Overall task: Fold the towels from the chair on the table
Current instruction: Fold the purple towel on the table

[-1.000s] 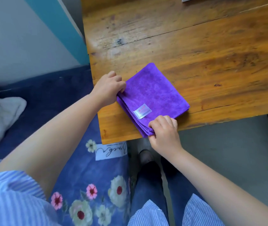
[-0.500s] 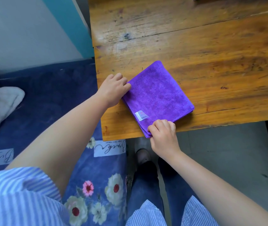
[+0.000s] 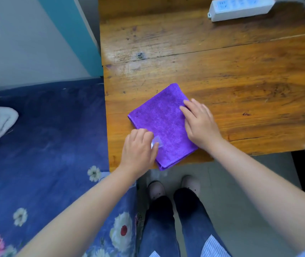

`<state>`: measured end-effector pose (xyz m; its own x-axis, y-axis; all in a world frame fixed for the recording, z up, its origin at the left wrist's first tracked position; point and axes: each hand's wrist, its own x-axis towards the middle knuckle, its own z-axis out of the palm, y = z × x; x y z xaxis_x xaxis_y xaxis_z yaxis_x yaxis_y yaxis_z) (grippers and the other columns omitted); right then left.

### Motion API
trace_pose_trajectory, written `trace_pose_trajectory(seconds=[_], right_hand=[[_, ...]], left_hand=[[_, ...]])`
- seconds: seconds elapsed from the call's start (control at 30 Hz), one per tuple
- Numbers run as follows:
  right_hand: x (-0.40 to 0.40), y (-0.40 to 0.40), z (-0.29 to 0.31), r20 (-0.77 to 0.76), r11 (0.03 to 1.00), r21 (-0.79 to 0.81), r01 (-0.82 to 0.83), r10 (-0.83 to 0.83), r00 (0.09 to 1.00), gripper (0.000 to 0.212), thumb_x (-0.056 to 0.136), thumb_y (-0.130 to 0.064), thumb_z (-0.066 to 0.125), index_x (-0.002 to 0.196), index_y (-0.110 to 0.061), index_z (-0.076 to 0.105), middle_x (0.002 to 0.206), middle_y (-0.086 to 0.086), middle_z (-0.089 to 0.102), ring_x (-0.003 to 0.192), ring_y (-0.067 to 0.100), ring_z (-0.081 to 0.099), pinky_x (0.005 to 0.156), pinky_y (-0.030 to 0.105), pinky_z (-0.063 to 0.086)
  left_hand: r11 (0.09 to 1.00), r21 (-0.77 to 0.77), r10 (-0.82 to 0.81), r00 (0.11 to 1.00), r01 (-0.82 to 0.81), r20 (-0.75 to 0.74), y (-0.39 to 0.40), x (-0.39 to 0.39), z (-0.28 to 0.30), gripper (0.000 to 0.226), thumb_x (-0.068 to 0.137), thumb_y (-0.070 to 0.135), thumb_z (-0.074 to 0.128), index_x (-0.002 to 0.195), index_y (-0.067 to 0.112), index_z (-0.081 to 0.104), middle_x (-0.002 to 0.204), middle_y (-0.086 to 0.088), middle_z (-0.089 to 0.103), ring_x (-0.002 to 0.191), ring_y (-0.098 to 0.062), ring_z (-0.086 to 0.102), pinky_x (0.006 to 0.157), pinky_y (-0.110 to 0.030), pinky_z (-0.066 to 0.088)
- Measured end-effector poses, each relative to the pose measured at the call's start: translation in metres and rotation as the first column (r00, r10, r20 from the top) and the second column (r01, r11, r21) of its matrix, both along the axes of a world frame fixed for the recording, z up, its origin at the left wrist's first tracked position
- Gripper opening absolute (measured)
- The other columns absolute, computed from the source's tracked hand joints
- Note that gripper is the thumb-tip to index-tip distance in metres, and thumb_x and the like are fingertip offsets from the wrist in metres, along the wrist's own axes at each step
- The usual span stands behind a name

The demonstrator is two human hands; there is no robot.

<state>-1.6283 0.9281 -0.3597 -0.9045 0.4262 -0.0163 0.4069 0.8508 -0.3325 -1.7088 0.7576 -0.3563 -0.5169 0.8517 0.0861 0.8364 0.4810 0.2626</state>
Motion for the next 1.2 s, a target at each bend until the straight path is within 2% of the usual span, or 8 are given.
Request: trace_pose_trajectory(seconds=[0.1, 0.33, 0.47, 0.57, 0.67, 0.9, 1.1, 1.2], right_hand=[[-0.025, 0.022, -0.013, 0.186, 0.978, 0.005, -0.21, 0.206, 0.961, 0.047, 0.096, -0.022, 0.036, 0.142, -0.014, 0.029, 0.155, 0.006, 0.013, 0.144, 0.024, 0.008, 0.115, 0.039, 0.005], [0.026, 0.035, -0.031, 0.318, 0.979, -0.02, -0.202, 0.198, 0.927, 0.052, 0.097, -0.027, 0.035, 0.145, -0.018, 0.017, 0.156, 0.004, 0.004, 0.144, 0.024, 0.001, 0.115, 0.038, 0.002], [0.065, 0.033, -0.022, 0.179, 0.976, 0.053, -0.209, 0.196, 0.964, 0.05, 0.085, -0.018, 0.034, 0.13, 0.002, 0.046, 0.14, 0.024, 0.04, 0.129, 0.046, 0.035, 0.104, 0.058, 0.029], [0.077, 0.035, -0.019, 0.041, 0.911, 0.181, -0.371, 0.37, 0.928, 0.04, 0.072, -0.009, 0.044, 0.103, 0.007, 0.065, 0.117, 0.026, 0.061, 0.107, 0.049, 0.056, 0.086, 0.064, 0.04], [0.078, 0.044, -0.011, 0.057, 0.846, 0.127, -0.518, 0.515, 0.855, 0.042, 0.054, 0.001, 0.077, 0.095, 0.004, 0.069, 0.108, 0.023, 0.066, 0.099, 0.043, 0.063, 0.081, 0.059, 0.046], [0.053, 0.068, -0.007, 0.071, 0.657, 0.172, -0.734, 0.735, 0.675, 0.036, 0.052, 0.005, 0.08, 0.087, 0.0, 0.072, 0.092, 0.016, 0.072, 0.078, 0.03, 0.071, 0.064, 0.037, 0.059], [0.045, 0.066, -0.011, 0.097, 0.582, 0.298, -0.756, 0.77, 0.631, 0.015, 0.071, 0.005, 0.055, 0.071, -0.004, 0.068, 0.074, 0.012, 0.069, 0.058, 0.025, 0.063, 0.055, 0.027, 0.055], [0.042, 0.064, -0.004, 0.081, 0.657, 0.238, -0.715, 0.721, 0.689, 0.015, 0.054, 0.005, 0.07, 0.064, -0.004, 0.066, 0.065, 0.009, 0.068, 0.054, 0.024, 0.064, 0.044, 0.023, 0.051]], left_hand=[[0.999, 0.012, 0.044, 0.997, -0.045, 0.068, 0.01, 0.015, -0.002, 0.03, 0.077, 0.025, 0.043, 0.06, 0.004, 0.057, 0.058, -0.01, 0.057, 0.052, -0.027, 0.056, 0.046, -0.027, 0.044], [0.998, -0.067, 0.011, 0.999, -0.008, 0.034, 0.018, 0.02, -0.018, 0.01, 0.064, 0.003, 0.071, 0.072, 0.009, 0.071, 0.066, -0.006, 0.066, 0.058, -0.024, 0.063, 0.049, -0.024, 0.044], [0.982, -0.183, -0.059, 0.995, 0.045, -0.075, 0.01, 0.028, -0.019, 0.032, 0.071, 0.011, 0.045, 0.085, 0.012, 0.074, 0.079, -0.001, 0.07, 0.067, -0.02, 0.067, 0.055, -0.024, 0.045], [0.96, -0.272, -0.108, 0.986, 0.07, -0.128, 0.003, 0.037, -0.017, 0.029, 0.069, 0.027, 0.065, 0.093, 0.011, 0.073, 0.095, -0.006, 0.072, 0.084, -0.021, 0.07, 0.068, -0.025, 0.049], [0.914, -0.402, -0.088, 0.993, 0.051, -0.074, 0.005, 0.05, -0.01, 0.069, 0.051, 0.058, 0.077, 0.096, 0.006, 0.073, 0.101, -0.009, 0.072, 0.093, -0.021, 0.069, 0.074, -0.027, 0.054], [0.898, -0.44, -0.026, 0.997, -0.009, -0.072, 0.023, 0.053, -0.002, 0.083, 0.024, 0.044, 0.09, 0.09, -0.003, 0.072, 0.091, -0.014, 0.073, 0.086, -0.023, 0.071, 0.068, -0.026, 0.057], [0.901, -0.431, -0.014, 0.99, -0.048, -0.141, 0.024, 0.063, -0.009, 0.065, 0.036, 0.028, 0.087, 0.091, -0.002, 0.072, 0.093, -0.014, 0.073, 0.088, -0.024, 0.071, 0.07, -0.028, 0.058], [0.851, -0.509, 0.097, 0.991, -0.129, -0.089, 0.031, 0.068, -0.007, 0.084, 0.056, 0.045, 0.079, 0.118, -0.006, 0.057, 0.122, -0.018, 0.061, 0.116, -0.025, 0.058, 0.095, -0.03, 0.047]])
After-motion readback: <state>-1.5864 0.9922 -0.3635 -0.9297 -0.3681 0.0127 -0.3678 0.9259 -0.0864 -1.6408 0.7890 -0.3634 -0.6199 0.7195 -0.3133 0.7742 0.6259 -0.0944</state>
